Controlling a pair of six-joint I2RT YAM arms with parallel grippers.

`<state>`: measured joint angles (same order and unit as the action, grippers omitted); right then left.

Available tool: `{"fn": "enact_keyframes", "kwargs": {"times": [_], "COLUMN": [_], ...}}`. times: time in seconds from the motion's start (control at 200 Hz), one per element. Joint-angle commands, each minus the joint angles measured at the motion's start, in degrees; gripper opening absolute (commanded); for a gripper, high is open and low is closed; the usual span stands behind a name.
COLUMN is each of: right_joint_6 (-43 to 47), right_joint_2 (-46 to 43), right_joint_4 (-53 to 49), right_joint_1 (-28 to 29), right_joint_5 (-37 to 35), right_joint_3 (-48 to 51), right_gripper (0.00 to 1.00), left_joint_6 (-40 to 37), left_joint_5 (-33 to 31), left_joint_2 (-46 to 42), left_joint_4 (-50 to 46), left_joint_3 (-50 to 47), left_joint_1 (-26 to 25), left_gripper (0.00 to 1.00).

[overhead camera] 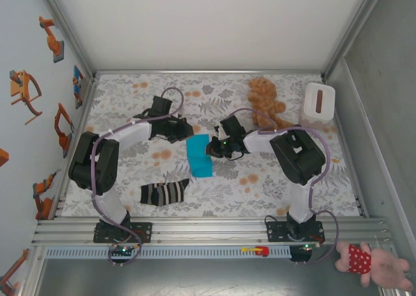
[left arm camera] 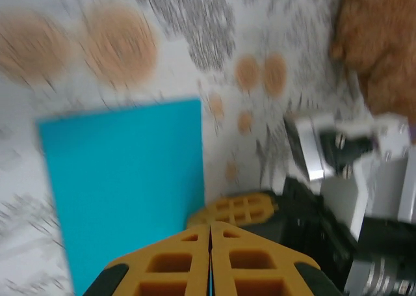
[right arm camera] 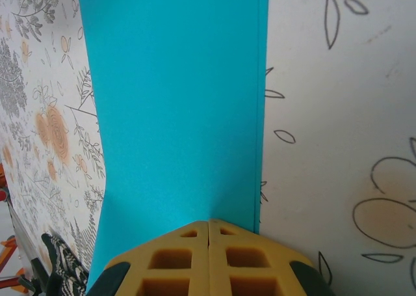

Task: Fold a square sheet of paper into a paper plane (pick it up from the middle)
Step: First fold the square sheet of paper in half at the center of the table.

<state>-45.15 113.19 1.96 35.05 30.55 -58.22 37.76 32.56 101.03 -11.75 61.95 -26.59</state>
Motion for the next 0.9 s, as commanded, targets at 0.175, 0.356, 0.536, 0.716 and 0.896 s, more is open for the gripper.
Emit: {"fn": "enact_keyframes", "kwargs": {"times": [0.175, 0.356, 0.536, 0.716, 0.896], "right_joint_6": [1.73, 1.5, 1.52, 1.75, 1.9], "right_joint_2": [11.22, 11.21, 11.48, 11.69, 12.23], "right_joint_4": [-17.45, -17.42, -17.29, -17.47, -17.29], "right_joint_1": [-0.16, -0.16, -0.16, -0.16, -0.13], "right_joint_5": [-15.97, -16.13, -16.35, -16.84, -16.83], "right_joint_3": [5.22, 5.58, 5.91, 6.1, 5.84], "right_gripper": [0.0, 0.0, 0.0, 0.0, 0.0], "left_joint_6": [1.18, 0.53, -1.08, -2.59, -3.04], "left_joint_5": [4.63, 4.49, 1.9, 0.23, 0.1], "left_joint_2": [1.55, 4.88, 6.48, 4.83, 1.95], "left_joint_4": [-2.58, -4.52, -7.06, -7.69, -7.79], "left_joint_3": [-3.63, -3.18, -3.46, -8.0, -12.79], "left_joint_1": [-2.51, -3.2, -3.05, -0.3, 4.61], "left_gripper": [0.09, 0.09, 0.09, 0.09, 0.09]}}
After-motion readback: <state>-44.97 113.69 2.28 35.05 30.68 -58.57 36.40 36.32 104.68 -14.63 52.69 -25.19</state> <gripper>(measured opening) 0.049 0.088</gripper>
